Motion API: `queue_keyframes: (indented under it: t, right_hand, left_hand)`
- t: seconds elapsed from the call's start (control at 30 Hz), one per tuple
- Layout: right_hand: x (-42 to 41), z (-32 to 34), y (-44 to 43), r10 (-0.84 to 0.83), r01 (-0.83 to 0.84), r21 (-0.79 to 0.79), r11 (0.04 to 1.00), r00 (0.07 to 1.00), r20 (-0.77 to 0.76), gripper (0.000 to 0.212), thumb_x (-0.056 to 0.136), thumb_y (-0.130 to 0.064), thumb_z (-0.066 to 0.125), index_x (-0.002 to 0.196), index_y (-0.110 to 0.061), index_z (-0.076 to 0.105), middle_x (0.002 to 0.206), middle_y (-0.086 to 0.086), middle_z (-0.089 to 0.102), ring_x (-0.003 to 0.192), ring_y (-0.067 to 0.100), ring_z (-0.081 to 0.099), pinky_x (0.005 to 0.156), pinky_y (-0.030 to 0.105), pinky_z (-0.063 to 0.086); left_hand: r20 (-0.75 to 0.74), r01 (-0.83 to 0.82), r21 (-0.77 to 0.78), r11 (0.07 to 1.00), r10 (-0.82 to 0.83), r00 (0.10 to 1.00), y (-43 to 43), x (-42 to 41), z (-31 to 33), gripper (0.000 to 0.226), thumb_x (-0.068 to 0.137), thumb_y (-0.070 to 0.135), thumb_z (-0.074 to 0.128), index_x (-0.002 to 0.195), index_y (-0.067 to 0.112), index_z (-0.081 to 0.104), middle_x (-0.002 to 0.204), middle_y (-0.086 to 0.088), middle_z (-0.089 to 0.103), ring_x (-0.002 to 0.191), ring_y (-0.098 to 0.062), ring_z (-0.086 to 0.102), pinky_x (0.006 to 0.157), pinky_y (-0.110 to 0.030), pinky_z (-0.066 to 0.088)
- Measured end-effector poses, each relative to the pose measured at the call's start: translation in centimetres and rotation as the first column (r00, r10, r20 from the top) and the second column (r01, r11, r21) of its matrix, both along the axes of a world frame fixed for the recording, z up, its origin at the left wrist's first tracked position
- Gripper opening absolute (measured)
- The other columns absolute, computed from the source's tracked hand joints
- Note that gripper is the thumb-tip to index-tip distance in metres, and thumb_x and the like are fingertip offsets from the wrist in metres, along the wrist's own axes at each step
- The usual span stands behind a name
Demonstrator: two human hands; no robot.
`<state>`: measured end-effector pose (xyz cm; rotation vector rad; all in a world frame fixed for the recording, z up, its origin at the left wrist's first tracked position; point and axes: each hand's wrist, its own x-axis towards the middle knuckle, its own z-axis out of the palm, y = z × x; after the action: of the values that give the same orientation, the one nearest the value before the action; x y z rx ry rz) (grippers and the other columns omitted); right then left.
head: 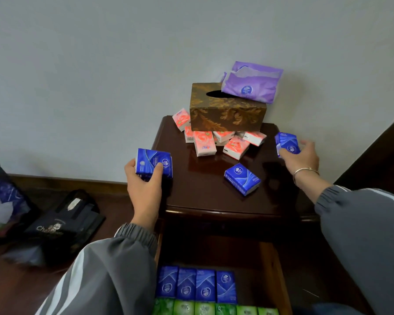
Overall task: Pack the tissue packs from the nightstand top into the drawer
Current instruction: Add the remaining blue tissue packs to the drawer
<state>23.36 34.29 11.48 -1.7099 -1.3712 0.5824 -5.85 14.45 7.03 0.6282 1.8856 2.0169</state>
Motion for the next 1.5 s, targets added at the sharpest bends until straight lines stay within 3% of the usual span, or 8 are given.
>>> queue_keyframes:
  t: [0.1,0.23,0.4,0.6,0.77,0.9,1.0,1.5]
  right_hand:
    - [0.4,1.7,-2.4,0.286,-0.284,0.037,0.958,0.943,-0.168,0.068,0.073,-0.019,0.075,0.133,-0.020,0.044,0.108,0.000,0.062,0.090,0.013,0.059,0.081,0.025,0.043]
    - [0.5,4.2,-5.8,0.775,-0.771,-0.129,0.624,0.631,-0.028,0.082,0.071,-0.005,0.076,0.135,-0.035,0.035,0.107,-0.015,0.055,0.092,-0.001,0.061,0.081,0.017,0.050]
    - [-2.0,7.1,-5.8,0.782,-0.783,-0.389,0.486,0.191,0.593,0.085,0.071,-0.018,0.071,0.144,-0.028,0.028,0.122,-0.012,0.029,0.110,0.005,0.037,0.083,0.017,0.039]
    - [-5.0,6.6,-4.4,0.715,-0.677,-0.585,0.447,-0.123,0.688,0.067,0.080,-0.005,0.064,0.137,-0.031,0.040,0.138,0.003,0.038,0.131,0.022,0.032,0.096,0.032,0.036]
    - [-4.7,5.6,-4.0,0.726,-0.673,-0.476,0.567,0.135,0.674,0.069,0.085,-0.002,0.057,0.142,-0.034,0.034,0.152,0.002,0.029,0.139,0.021,0.026,0.099,0.032,0.040]
    - [-5.0,5.6,-4.9,0.675,-0.617,-0.333,0.714,0.478,0.562,0.085,0.072,-0.063,0.063,0.142,-0.024,0.034,0.142,0.003,0.046,0.122,0.023,0.050,0.087,0.029,0.044]
    - [-5.7,5.3,-5.6,0.727,-0.483,-0.559,0.674,0.295,0.620,0.109,0.057,-0.079,0.061,0.143,-0.022,0.026,0.140,0.005,0.044,0.120,0.025,0.050,0.092,0.037,0.049]
    - [-6.1,6.5,-5.4,0.807,-0.586,-0.710,0.390,-0.153,0.570,0.095,0.063,-0.017,0.081,0.137,-0.035,0.024,0.132,0.002,0.039,0.120,0.019,0.039,0.096,0.035,0.042]
  left_hand:
    - [0.015,0.011,0.000,1.000,-0.011,1.000,0.0,0.0,0.1,0.044,0.081,0.032,0.072,0.116,0.031,0.047,0.096,0.017,0.062,0.079,0.013,0.060,0.066,-0.007,0.045]
    - [0.028,0.046,-0.010,0.999,-0.046,0.999,-0.2,0.1,0.4,0.045,0.082,0.032,0.072,0.118,0.032,0.045,0.099,0.018,0.060,0.086,0.006,0.061,0.070,-0.011,0.045]
    - [0.046,0.073,-0.013,0.997,-0.072,0.996,-0.4,0.0,0.7,0.044,0.082,0.033,0.072,0.116,0.032,0.046,0.099,0.018,0.061,0.086,0.005,0.060,0.069,-0.011,0.043]
    - [0.109,0.078,0.024,0.997,-0.080,0.991,-0.4,-0.3,0.6,0.043,0.081,0.032,0.072,0.115,0.029,0.047,0.098,0.012,0.063,0.088,-0.003,0.063,0.073,-0.017,0.046]
    - [0.153,0.085,0.054,0.995,-0.092,0.984,-0.4,-0.7,0.5,0.041,0.081,0.030,0.073,0.114,0.029,0.048,0.100,0.010,0.064,0.091,-0.007,0.063,0.078,-0.022,0.049]
    - [0.143,0.077,0.044,0.996,-0.083,0.986,-0.4,-0.6,0.5,0.042,0.081,0.031,0.073,0.114,0.030,0.047,0.099,0.012,0.063,0.089,-0.004,0.063,0.075,-0.019,0.048]
    - [0.150,0.077,0.044,0.996,-0.083,0.985,-0.4,-0.5,0.6,0.043,0.081,0.031,0.073,0.116,0.028,0.047,0.099,0.012,0.063,0.090,-0.004,0.063,0.075,-0.019,0.048]
    - [0.181,0.080,0.047,0.996,-0.087,0.980,-0.5,-0.5,0.8,0.048,0.084,0.030,0.071,0.124,0.022,0.047,0.104,0.008,0.062,0.095,-0.008,0.063,0.077,-0.020,0.050]
